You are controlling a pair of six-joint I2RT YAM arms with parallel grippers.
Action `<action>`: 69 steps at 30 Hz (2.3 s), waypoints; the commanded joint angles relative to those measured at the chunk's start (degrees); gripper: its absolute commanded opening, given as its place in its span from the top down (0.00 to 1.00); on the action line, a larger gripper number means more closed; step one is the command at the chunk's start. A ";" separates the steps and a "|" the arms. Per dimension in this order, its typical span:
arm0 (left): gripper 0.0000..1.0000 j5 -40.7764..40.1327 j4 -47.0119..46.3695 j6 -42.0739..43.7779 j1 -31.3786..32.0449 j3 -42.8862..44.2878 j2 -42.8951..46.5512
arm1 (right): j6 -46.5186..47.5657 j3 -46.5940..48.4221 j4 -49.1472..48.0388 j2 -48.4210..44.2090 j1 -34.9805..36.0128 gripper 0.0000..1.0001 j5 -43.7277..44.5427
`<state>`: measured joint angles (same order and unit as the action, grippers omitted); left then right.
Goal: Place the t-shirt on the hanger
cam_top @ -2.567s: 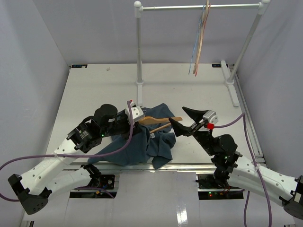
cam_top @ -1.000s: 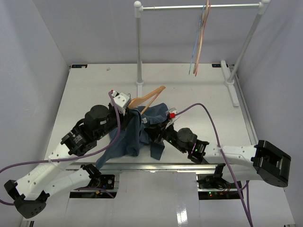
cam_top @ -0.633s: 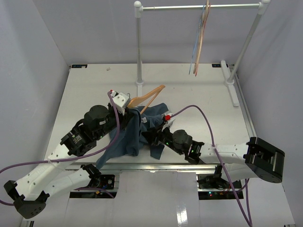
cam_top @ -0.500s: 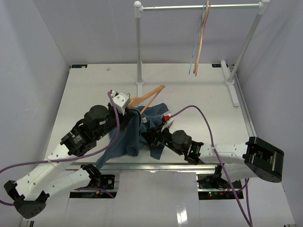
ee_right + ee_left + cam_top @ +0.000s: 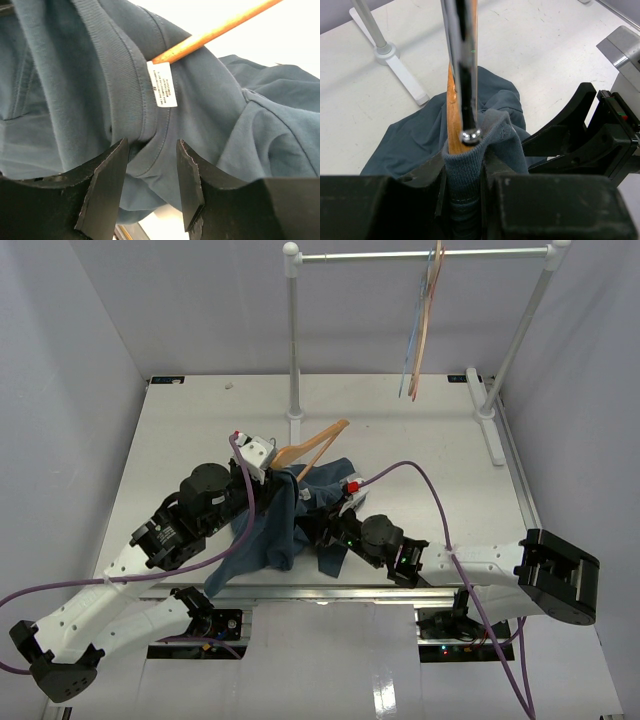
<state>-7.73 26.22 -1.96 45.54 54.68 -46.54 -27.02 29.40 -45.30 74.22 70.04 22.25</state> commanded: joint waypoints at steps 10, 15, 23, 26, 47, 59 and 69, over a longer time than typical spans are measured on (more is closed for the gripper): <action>1.00 -0.66 -5.16 0.32 -0.05 -0.25 1.72 | -3.10 6.17 2.51 4.88 1.31 0.51 4.77; 1.00 -1.95 -5.23 0.92 -0.01 -0.80 1.63 | -3.41 9.12 4.24 7.07 2.33 0.54 5.54; 1.00 -3.51 -5.21 1.38 -0.01 -0.72 2.05 | -5.27 11.84 9.80 10.40 2.82 0.59 6.13; 1.00 -4.28 -5.19 1.60 -0.01 -0.30 2.63 | -5.59 11.99 10.82 11.30 2.85 0.71 6.66; 1.00 20.59 9.56 6.46 -0.01 4.86 7.46 | -3.39 -6.01 14.16 -10.53 -32.92 0.92 -0.18; 1.00 24.13 13.35 8.66 -0.07 4.71 4.68 | -1.87 -7.69 16.82 -16.76 -47.02 0.92 -9.88; 1.00 13.83 16.35 10.82 -0.05 5.54 -1.07 | 3.11 -2.38 26.49 -20.70 -48.54 0.92 -12.30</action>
<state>11.18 38.57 7.39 45.60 57.16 -48.32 -29.44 23.14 -27.89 55.34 24.89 0.88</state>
